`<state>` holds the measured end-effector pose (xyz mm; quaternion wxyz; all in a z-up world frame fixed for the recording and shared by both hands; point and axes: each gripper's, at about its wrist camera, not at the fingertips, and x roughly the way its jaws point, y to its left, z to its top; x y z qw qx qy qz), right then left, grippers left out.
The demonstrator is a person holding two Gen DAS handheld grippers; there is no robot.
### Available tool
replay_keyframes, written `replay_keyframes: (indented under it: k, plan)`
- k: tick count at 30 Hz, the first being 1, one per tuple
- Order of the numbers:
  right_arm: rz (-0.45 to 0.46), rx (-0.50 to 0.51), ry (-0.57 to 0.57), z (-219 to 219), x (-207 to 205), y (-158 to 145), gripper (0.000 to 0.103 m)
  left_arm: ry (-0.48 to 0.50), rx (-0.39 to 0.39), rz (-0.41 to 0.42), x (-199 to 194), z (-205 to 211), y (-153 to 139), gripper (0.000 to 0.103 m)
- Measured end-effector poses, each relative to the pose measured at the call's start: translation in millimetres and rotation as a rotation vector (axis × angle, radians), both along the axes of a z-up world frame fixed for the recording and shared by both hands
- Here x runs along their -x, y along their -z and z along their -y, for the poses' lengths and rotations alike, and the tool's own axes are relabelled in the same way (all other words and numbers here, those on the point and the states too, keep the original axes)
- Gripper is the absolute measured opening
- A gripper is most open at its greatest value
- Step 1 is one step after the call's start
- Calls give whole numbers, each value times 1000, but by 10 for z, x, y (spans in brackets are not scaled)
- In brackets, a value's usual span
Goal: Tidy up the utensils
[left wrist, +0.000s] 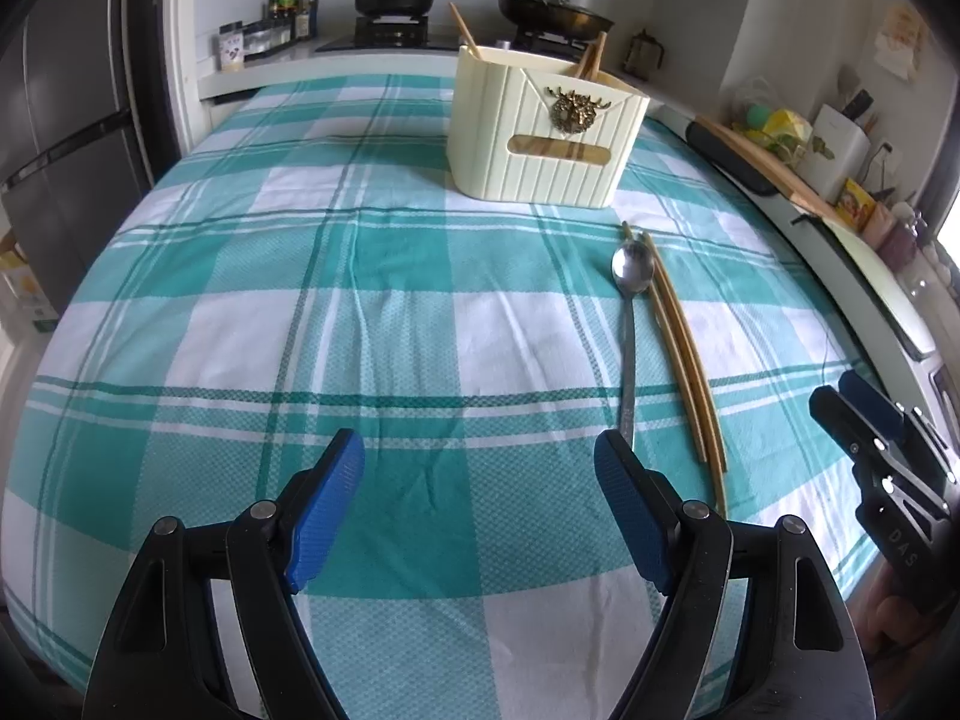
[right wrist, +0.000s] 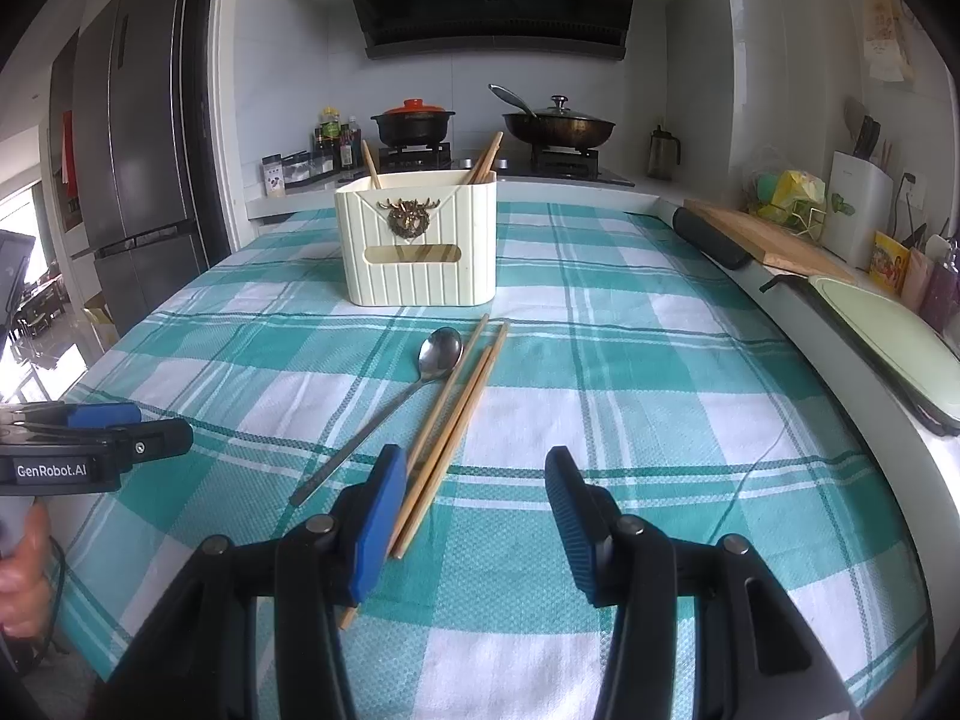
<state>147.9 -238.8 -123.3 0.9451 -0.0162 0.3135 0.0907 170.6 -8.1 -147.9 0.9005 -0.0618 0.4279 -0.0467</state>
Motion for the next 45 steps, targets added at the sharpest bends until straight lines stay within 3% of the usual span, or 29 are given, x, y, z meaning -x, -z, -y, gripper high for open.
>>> replay_keyframes:
  k: [5, 11, 19, 24, 26, 27, 30, 32, 37, 41, 45]
  plan:
    - [8, -23, 34, 133, 10, -18, 49, 27, 11, -17, -80, 33, 10, 80]
    - [-20, -39, 95, 319, -15, 63, 49, 138, -14, -28, -268, 234, -29, 83]
    - [-10, -31, 83, 295, 15, 50, 49, 257, -111, -44, -751, 724, 94, 83]
    - [-8, -34, 84, 302, 16, 43, 49, 320, -269, -55, -1029, 1064, 296, 83]
    - [-4, -32, 87, 316, 25, 35, 49, 302, -310, -61, -1107, 1097, 397, 84]
    - [-2, -30, 90, 328, 35, 31, 49, 286, -289, -46, -1118, 1064, 406, 84]
    - [-7, -27, 95, 353, 27, 48, 49, 190, -172, -65, -1154, 882, 431, 69]
    - [-31, -45, 88, 375, -18, 83, 49, 141, -177, -54, -1124, 817, 420, 58]
    - [-155, -149, -2, 347, -480, 212, 49, 69, -187, -42, -1009, 658, 424, 57]
    - [-252, -93, -25, 172, -903, 395, 49, 0, -182, -47, -948, 475, 422, 54]
    - [-319, -115, -20, 57, -1118, 549, 49, -70, -173, -55, -913, 233, 445, 54]
